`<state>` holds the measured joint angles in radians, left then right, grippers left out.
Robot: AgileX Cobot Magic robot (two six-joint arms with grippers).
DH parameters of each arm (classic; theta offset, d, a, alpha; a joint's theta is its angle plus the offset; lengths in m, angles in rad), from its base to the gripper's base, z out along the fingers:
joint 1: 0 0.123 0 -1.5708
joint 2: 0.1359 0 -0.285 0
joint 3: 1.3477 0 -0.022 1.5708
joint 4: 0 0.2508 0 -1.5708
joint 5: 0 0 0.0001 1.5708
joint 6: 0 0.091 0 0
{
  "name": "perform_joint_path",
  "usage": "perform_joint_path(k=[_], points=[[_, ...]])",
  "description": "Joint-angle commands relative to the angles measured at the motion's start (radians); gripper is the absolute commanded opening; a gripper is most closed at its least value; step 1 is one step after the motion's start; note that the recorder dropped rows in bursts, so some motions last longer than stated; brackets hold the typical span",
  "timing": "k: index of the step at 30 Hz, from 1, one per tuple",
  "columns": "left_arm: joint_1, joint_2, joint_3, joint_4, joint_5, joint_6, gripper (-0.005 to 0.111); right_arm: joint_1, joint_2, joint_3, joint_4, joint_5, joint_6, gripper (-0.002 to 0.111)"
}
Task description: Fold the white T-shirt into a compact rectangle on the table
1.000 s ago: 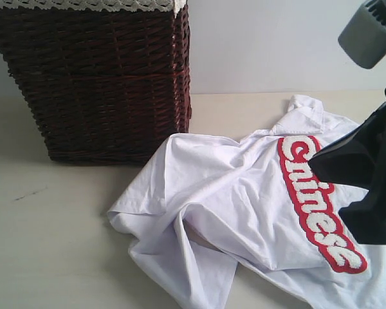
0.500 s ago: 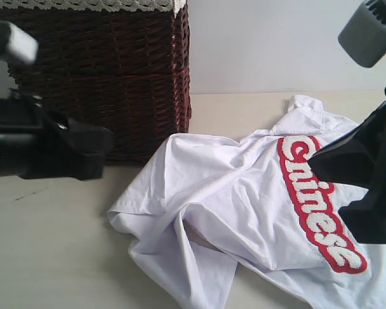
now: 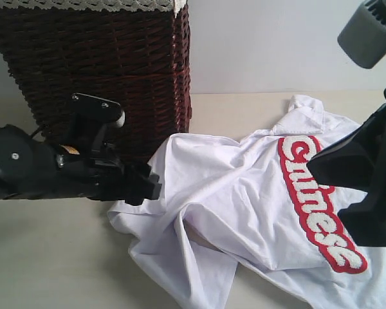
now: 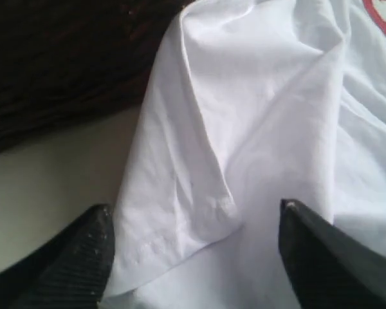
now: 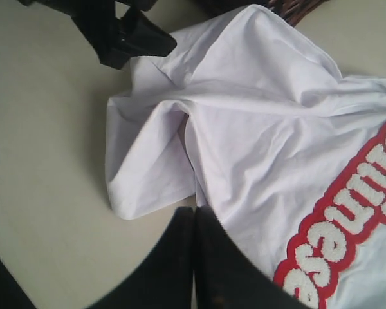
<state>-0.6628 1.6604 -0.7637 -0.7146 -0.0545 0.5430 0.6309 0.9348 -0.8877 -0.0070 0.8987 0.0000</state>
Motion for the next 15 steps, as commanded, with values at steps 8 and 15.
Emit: perform_joint_path(k=[8,15], points=[[-0.066,0.253,-0.217,-0.080,-0.122,-0.009,0.067,0.002,-0.004,-0.006,0.007,0.016,0.000,0.000],[-0.039,0.326,-0.217,-0.105,-0.168,-0.005,0.039,0.002,-0.004,-0.006,0.007,0.017,0.000,0.000]])
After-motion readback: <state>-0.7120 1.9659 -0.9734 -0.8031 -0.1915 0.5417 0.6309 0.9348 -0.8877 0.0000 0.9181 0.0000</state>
